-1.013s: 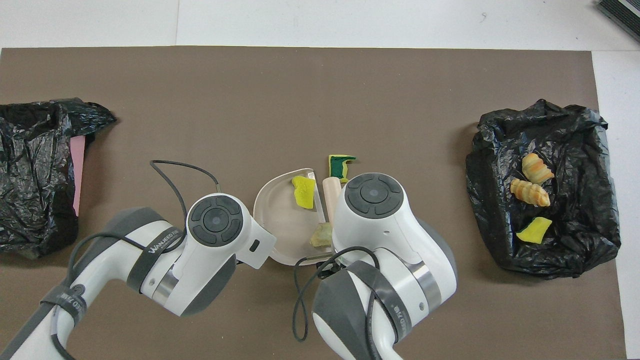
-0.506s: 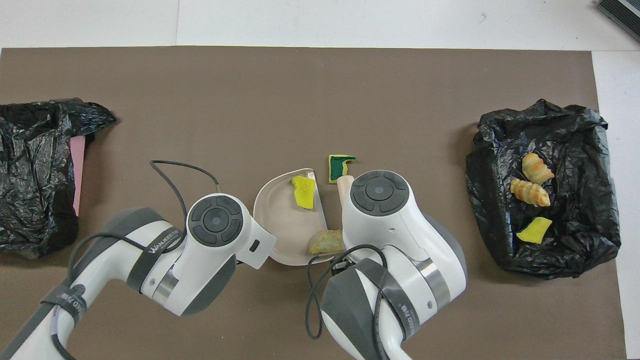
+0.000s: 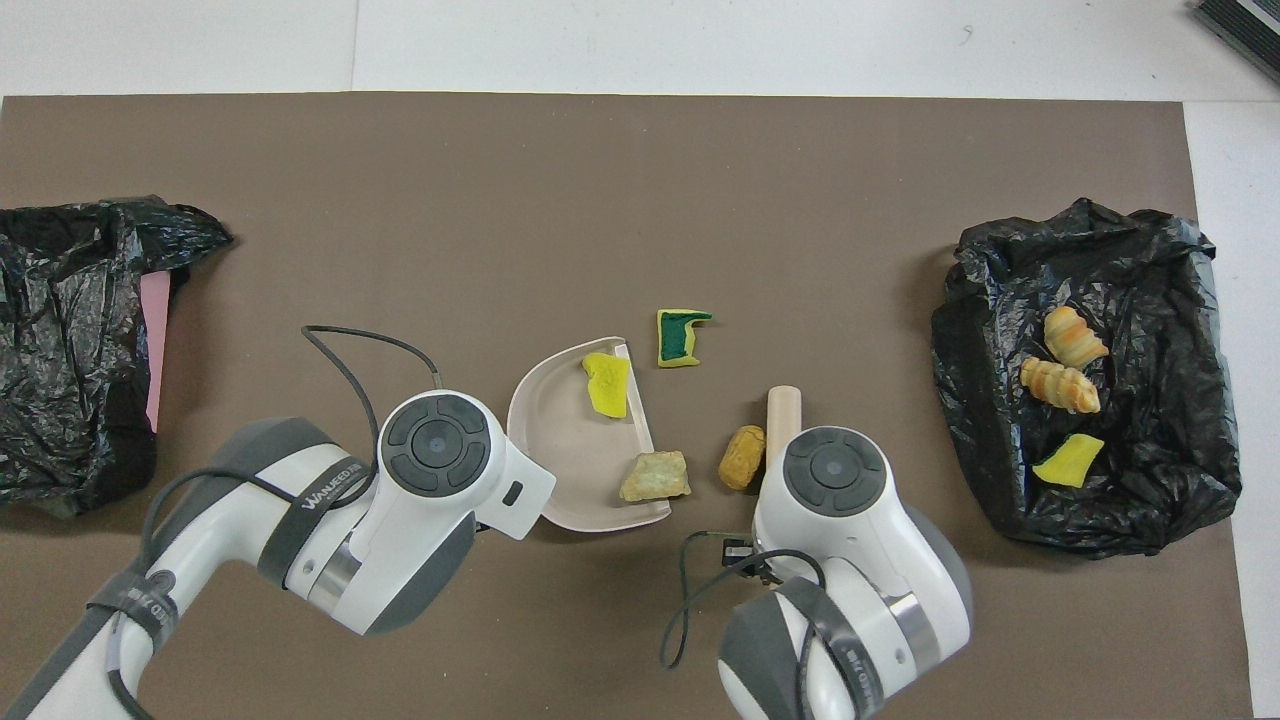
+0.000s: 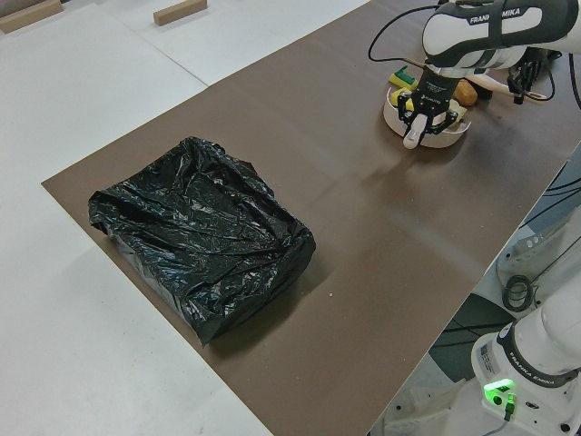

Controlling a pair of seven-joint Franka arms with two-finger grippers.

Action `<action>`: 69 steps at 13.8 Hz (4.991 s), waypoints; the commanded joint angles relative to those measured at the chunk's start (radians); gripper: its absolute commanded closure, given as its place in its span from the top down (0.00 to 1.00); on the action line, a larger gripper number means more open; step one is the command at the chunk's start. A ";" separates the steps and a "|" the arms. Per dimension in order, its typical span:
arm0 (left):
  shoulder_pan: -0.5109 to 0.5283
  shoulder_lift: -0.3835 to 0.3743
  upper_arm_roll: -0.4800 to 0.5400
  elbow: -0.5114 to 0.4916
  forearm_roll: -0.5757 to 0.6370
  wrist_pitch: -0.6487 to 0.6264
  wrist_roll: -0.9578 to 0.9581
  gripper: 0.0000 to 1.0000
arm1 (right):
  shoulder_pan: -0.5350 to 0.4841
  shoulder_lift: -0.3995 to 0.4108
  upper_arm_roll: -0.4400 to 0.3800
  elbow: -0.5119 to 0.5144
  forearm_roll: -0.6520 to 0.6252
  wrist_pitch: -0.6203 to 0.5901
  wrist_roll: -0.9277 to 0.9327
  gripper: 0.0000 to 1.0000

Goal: Sweep and dump trash in bin

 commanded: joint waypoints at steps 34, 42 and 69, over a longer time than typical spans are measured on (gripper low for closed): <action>0.027 -0.021 0.016 -0.038 0.008 0.055 -0.059 0.00 | -0.002 0.266 0.014 0.394 -0.081 -0.265 -0.378 0.00; 0.186 0.014 0.014 0.025 -0.064 0.052 0.217 0.00 | 0.004 0.197 0.014 0.390 -0.073 -0.362 -0.198 0.00; 0.948 0.196 0.026 0.741 -0.022 -0.387 1.164 0.00 | 0.329 -0.078 0.014 -0.159 0.300 0.215 0.043 0.51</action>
